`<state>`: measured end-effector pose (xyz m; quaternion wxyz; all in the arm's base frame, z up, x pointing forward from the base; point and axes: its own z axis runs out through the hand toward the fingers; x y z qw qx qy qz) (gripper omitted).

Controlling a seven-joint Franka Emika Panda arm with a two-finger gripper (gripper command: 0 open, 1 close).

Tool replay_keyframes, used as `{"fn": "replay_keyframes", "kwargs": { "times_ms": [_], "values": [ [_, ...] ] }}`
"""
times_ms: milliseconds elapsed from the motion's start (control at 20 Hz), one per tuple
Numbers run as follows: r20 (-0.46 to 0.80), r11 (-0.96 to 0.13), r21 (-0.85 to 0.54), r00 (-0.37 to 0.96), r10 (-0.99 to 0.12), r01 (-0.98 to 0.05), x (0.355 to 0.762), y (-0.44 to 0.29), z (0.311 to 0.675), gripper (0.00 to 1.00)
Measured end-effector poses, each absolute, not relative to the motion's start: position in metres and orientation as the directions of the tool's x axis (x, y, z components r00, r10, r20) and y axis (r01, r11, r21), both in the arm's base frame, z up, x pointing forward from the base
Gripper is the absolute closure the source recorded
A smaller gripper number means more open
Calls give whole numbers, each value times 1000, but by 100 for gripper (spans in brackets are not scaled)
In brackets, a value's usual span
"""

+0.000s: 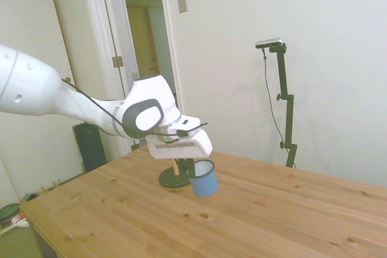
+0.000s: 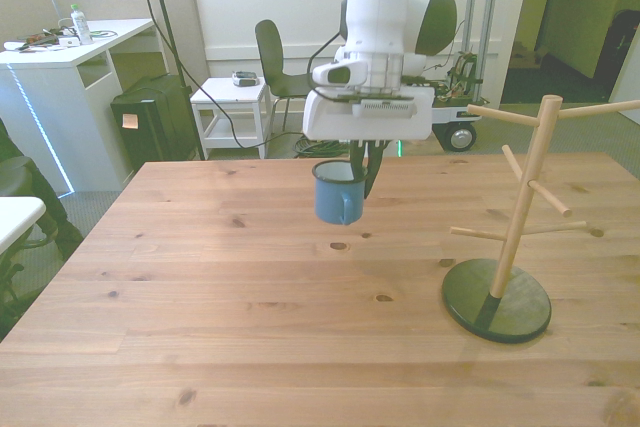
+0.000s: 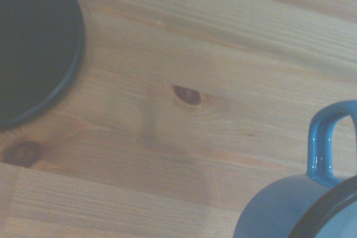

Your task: Hang the mug

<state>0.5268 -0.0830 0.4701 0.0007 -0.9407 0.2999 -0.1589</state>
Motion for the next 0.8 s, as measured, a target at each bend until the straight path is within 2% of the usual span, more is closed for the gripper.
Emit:
{"fn": "replay_keyframes", "kwargs": {
  "times_ms": [150, 450, 800],
  "values": [
    [332, -805, -157, 737, -588, -572, 519, -63, 505, 100],
    [359, -782, -229, 697, -621, -580, 536, -14, 569, 100],
    [371, -785, -266, 692, -619, -560, 554, 24, 601, 100]
  ]
}}
